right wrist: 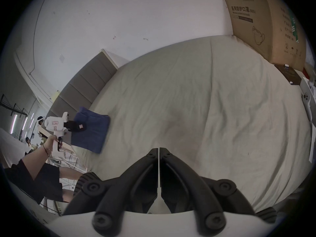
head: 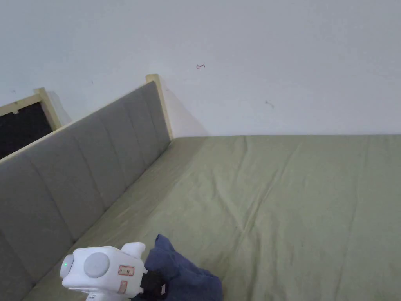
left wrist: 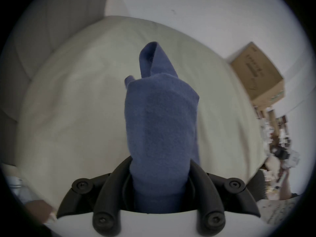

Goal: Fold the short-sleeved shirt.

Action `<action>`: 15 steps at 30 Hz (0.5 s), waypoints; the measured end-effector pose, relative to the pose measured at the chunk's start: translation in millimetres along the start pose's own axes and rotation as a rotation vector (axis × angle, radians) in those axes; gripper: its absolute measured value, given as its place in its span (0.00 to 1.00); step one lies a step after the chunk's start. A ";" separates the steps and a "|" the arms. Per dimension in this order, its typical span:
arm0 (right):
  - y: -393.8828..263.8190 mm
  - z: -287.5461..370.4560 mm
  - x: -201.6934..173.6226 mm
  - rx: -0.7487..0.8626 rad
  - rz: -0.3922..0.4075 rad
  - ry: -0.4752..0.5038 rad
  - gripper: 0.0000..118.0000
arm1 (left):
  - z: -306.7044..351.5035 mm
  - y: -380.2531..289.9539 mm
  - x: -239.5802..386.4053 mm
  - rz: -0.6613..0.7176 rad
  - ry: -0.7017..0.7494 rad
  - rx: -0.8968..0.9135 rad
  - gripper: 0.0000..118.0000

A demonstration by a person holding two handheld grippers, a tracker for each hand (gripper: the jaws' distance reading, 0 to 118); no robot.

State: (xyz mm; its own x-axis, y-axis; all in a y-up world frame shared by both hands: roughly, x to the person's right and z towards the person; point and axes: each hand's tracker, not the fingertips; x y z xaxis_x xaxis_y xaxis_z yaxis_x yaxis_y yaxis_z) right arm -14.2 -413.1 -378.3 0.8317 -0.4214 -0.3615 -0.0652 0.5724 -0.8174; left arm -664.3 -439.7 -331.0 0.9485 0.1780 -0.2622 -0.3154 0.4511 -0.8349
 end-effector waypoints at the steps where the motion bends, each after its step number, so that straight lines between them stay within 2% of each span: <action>1: 1.5 -1.1 -0.3 -0.005 -0.006 -0.001 0.01 | -0.1 4.5 -6.9 -0.041 0.070 -0.011 0.20; 2: 3.8 -1.9 -1.2 -0.007 -0.012 -0.007 0.01 | -1.2 8.6 -14.5 -0.093 0.156 -0.034 0.21; 3: 6.7 -1.7 -2.9 -0.003 -0.016 -0.019 0.01 | -1.5 13.0 -19.8 -0.144 0.234 -0.052 0.27; 4: 9.6 -1.8 -3.7 0.001 -0.018 -0.027 0.01 | -0.9 16.9 -25.1 -0.172 0.294 -0.061 0.37; 5: 13.1 -1.8 -4.5 0.005 -0.020 -0.033 0.01 | 1.0 21.0 -32.2 -0.175 0.342 -0.064 0.51; 6: 16.6 -1.5 -5.7 0.009 -0.021 -0.036 0.01 | 2.8 27.0 -42.7 -0.183 0.372 -0.059 0.81; 7: 19.2 -1.1 -7.4 0.013 -0.020 -0.039 0.01 | 7.3 29.5 -48.8 -0.181 0.390 -0.058 0.97; 8: 21.7 -0.5 -9.3 0.020 -0.015 -0.041 0.01 | 12.0 31.5 -54.9 -0.169 0.394 -0.056 1.00; 15: 28.4 -4.7 -20.7 0.030 0.022 -0.037 0.01 | 46.6 27.5 -81.2 -0.110 0.354 0.011 0.99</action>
State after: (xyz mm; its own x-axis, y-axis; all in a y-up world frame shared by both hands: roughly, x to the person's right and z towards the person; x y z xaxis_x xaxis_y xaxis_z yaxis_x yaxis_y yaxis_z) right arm -35.8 -391.4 -396.1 0.8504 -0.3824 -0.3613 -0.0675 0.6019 -0.7958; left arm -751.4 -400.9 -310.1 0.9279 -0.1849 -0.3238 -0.2095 0.4600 -0.8629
